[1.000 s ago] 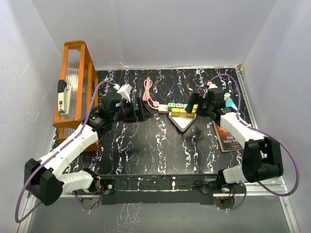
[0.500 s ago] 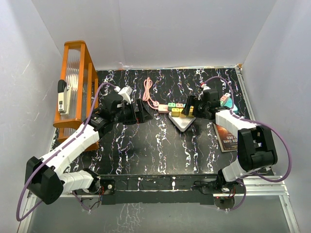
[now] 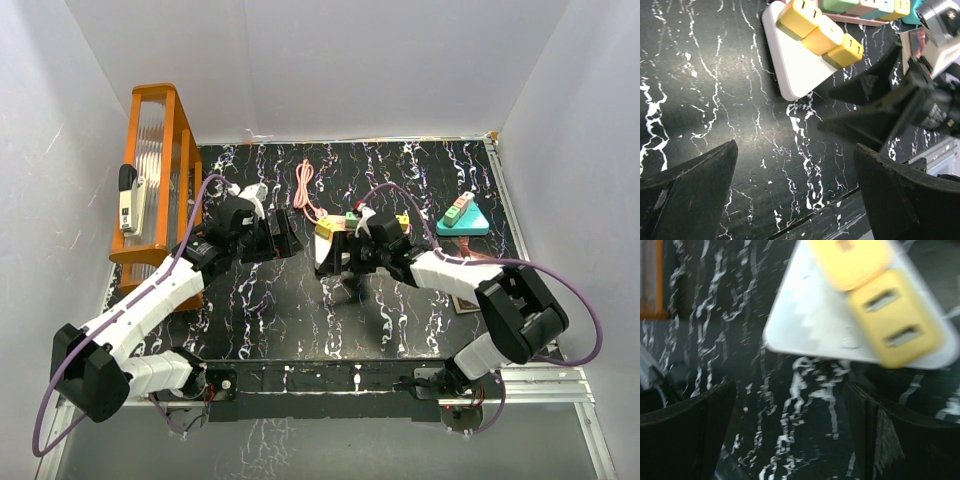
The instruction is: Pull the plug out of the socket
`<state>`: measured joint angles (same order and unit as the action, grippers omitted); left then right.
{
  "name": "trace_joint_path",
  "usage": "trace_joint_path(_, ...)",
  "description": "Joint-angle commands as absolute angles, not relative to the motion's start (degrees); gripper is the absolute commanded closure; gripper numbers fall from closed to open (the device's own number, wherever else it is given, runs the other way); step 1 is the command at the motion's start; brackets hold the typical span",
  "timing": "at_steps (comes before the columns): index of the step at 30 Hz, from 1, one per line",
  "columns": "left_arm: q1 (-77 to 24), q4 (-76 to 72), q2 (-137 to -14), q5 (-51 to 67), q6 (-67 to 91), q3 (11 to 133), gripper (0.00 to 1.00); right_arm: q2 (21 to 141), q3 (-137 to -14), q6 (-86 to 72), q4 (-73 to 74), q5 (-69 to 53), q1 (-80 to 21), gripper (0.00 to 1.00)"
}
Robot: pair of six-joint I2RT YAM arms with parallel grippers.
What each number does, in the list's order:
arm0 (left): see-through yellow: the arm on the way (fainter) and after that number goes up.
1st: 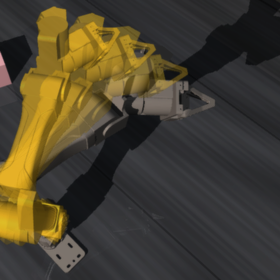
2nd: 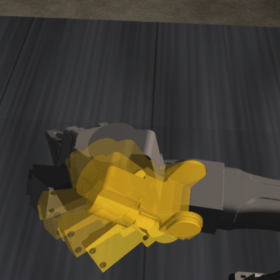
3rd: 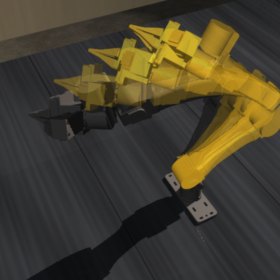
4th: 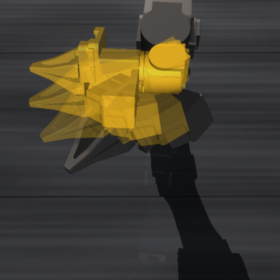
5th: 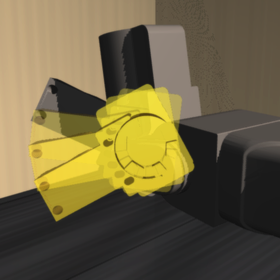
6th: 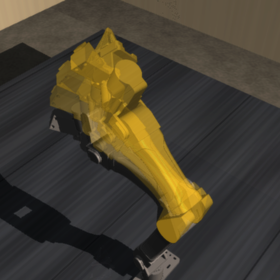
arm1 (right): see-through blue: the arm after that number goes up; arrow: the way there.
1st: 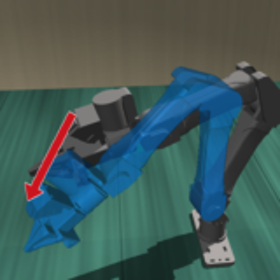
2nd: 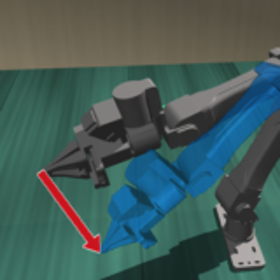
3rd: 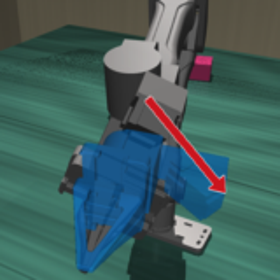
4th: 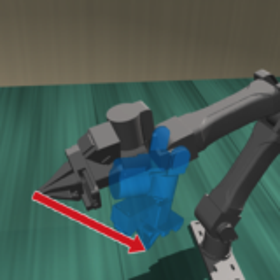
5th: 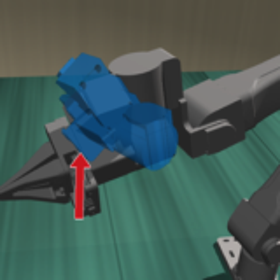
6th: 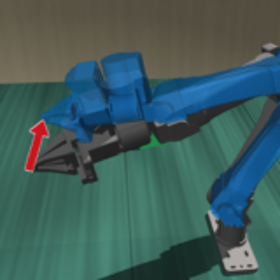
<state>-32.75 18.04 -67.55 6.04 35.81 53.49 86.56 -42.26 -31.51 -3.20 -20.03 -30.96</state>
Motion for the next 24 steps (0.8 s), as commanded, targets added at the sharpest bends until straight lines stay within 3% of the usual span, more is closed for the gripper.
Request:
trace_joint_path(1,-32.9,21.0,-65.4,2.5,36.2,53.4,0.02,80.6,-44.1,-30.2,-4.7,-16.8,-32.9,0.11)
trace_joint_path(5,-32.2,17.6,-66.9,8.2,41.0,51.8,0.02,77.2,-47.9,-22.8,3.6,-7.6,-32.0,0.07)
trace_joint_path(10,-32.1,8.6,-73.6,17.9,46.7,51.4,0.02,74.5,-49.2,-21.6,5.1,-15.1,-24.1,0.07)
trace_joint_path(15,-32.1,5.7,-83.4,18.2,45.8,55.4,0.07,74.3,-49.1,-22.0,5.0,-15.3,-21.3,0.07)
trace_joint_path(24,-31.9,11.1,-94.4,14.1,40.5,64.2,0.1,80.3,-45.2,-33.6,-2.2,-15.3,-12.5,0.19)
